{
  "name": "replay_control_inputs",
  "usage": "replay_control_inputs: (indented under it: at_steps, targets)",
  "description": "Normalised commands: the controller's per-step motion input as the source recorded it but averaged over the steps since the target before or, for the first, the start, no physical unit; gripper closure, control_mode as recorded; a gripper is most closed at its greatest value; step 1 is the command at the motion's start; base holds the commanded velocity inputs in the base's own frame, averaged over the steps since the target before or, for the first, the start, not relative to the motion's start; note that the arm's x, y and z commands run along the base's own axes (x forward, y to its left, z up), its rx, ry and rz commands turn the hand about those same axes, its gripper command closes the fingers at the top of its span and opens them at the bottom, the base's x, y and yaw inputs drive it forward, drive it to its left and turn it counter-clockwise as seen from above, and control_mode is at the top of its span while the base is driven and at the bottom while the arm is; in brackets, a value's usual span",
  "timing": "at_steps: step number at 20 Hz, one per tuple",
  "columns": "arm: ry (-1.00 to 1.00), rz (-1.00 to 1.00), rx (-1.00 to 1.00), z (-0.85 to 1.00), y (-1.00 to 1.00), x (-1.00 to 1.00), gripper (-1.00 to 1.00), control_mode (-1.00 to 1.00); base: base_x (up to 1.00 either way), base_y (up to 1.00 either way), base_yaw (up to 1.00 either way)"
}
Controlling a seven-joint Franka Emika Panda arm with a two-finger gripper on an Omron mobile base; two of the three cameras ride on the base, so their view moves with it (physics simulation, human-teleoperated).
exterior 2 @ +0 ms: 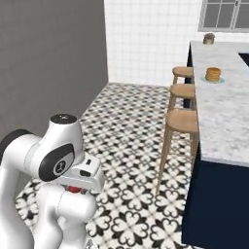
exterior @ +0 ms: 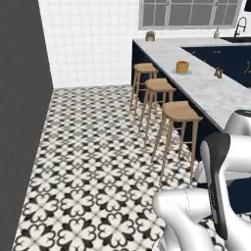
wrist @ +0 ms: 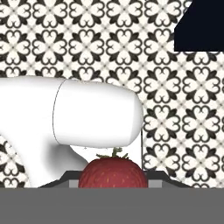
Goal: Take the strawberry from the fridge and place it on top of the pancake, located on the dining counter.
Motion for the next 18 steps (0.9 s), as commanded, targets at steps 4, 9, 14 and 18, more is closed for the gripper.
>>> replay_control_inputs:
  at_steps: [4,9,14,18]
  targets:
    - [0.00,0.00,0.00,0.00,0.00,0.00,1.00,1.00,0.89,1.00,-0.50]
    - [0.00,0.00,0.00,0.00,0.00,0.00,1.00,1.00,0.96,1.00,-0.51]
    - [0.00,0.00,0.00,0.00,0.00,0.00,1.00,1.00,1.00,1.00,-0.51]
    - [0.00,0.00,0.00,0.00,0.00,0.00,1.00,1.00,1.00,1.00,-0.50]
